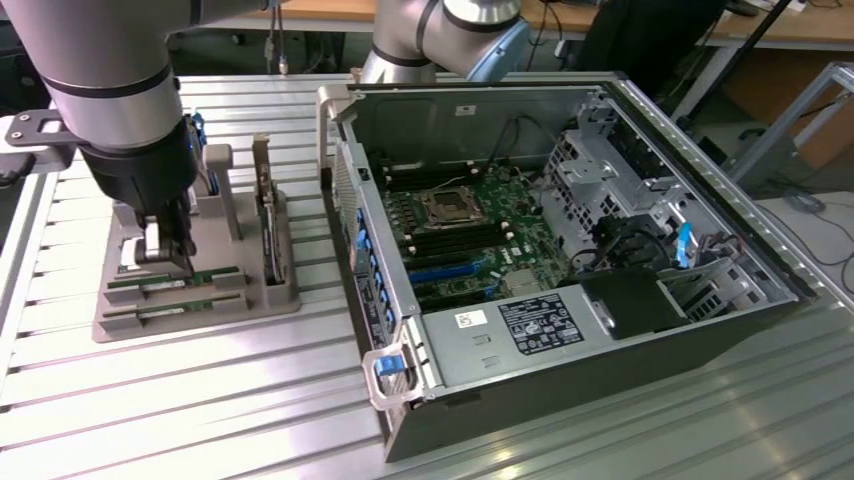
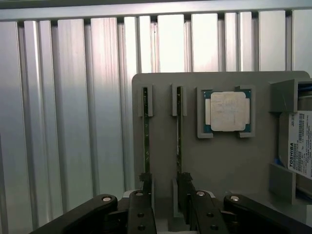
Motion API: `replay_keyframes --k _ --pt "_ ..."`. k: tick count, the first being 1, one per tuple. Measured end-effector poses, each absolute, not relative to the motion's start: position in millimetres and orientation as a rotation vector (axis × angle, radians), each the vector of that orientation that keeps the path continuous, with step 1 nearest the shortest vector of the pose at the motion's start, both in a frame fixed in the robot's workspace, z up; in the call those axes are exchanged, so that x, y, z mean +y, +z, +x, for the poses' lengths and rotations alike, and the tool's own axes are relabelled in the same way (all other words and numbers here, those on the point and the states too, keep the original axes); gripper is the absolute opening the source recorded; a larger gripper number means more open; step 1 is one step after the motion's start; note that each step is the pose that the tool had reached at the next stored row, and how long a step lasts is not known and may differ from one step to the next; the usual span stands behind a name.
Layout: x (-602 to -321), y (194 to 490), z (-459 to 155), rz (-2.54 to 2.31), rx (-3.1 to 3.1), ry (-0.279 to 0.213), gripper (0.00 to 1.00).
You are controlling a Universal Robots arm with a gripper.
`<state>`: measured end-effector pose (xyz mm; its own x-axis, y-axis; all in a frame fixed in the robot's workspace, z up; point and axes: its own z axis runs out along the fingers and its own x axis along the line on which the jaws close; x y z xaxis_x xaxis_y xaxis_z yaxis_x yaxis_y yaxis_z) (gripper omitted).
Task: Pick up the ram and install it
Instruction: 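Pick up the ram and move it above insertion slot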
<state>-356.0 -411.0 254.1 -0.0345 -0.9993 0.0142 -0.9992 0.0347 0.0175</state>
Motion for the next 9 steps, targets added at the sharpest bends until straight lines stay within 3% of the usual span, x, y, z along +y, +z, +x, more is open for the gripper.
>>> replay_keyframes --k 9 --pt "-420.2 248.8 -356.0 2.170 -2.241 -0.004 0.36"
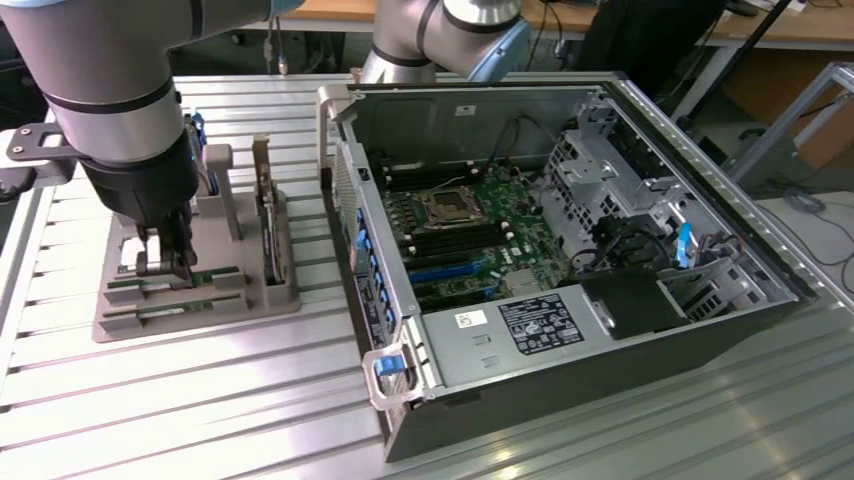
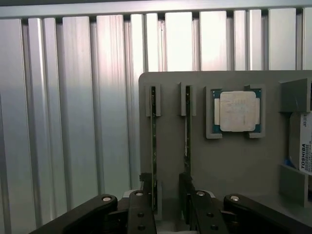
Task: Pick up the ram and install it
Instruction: 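Pick up the ram and move it above insertion slot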
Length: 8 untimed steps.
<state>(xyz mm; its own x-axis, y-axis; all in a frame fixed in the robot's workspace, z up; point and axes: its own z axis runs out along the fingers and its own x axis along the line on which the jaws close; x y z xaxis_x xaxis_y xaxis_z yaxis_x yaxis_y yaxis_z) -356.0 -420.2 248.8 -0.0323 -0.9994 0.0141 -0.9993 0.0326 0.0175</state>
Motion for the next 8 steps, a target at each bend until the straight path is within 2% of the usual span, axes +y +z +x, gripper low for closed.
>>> replay_keyframes --k 8 --pt "-424.8 244.0 -356.1 2.171 -2.240 -0.004 0.36"
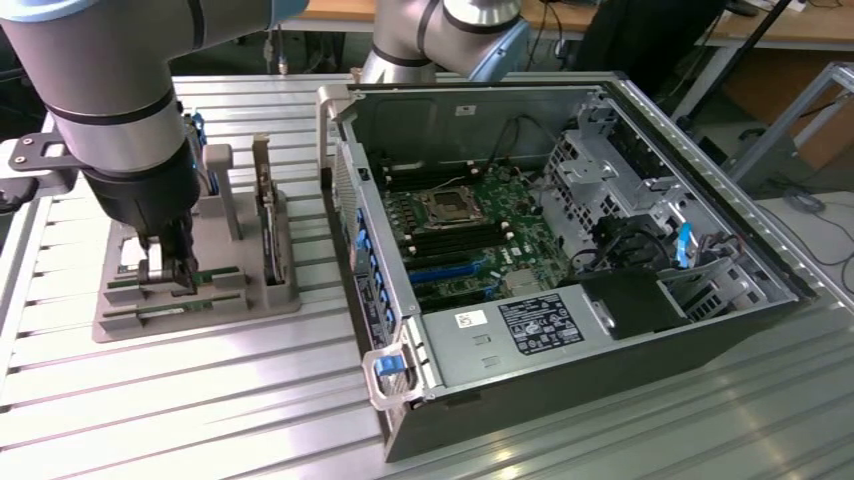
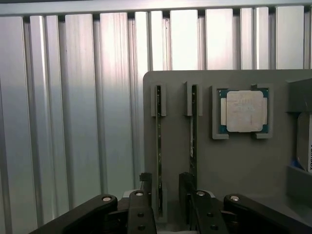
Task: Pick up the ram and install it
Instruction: 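Pick up the ram and move it above insertion slot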
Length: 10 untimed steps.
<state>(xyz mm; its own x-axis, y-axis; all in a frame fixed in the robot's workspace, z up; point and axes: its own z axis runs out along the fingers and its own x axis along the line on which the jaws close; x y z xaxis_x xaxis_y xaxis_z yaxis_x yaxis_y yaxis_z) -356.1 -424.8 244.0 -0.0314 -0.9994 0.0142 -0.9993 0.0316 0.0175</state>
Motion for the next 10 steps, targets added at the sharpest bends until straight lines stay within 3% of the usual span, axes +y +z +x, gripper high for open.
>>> replay_keyframes --k 10 --pt "-429.2 236.3 -356.1 2.172 -2.238 -0.004 0.36"
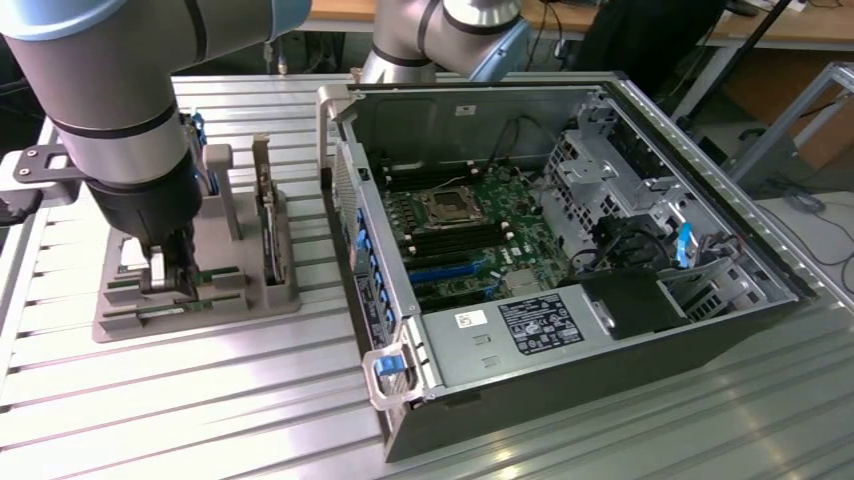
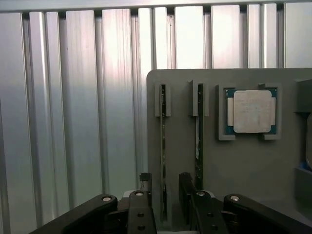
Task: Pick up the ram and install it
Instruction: 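Pick up the ram and move it above insertion slot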
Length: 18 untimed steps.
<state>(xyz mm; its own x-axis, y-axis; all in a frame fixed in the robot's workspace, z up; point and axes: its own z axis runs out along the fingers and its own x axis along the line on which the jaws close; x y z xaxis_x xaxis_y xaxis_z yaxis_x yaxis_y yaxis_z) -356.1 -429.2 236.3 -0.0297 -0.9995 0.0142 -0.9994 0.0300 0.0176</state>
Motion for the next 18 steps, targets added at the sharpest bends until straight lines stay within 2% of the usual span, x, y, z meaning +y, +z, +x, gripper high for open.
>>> replay_keyframes --k 18 --pt "-432 223 -362 2.198 -2.214 -0.003 0.36"
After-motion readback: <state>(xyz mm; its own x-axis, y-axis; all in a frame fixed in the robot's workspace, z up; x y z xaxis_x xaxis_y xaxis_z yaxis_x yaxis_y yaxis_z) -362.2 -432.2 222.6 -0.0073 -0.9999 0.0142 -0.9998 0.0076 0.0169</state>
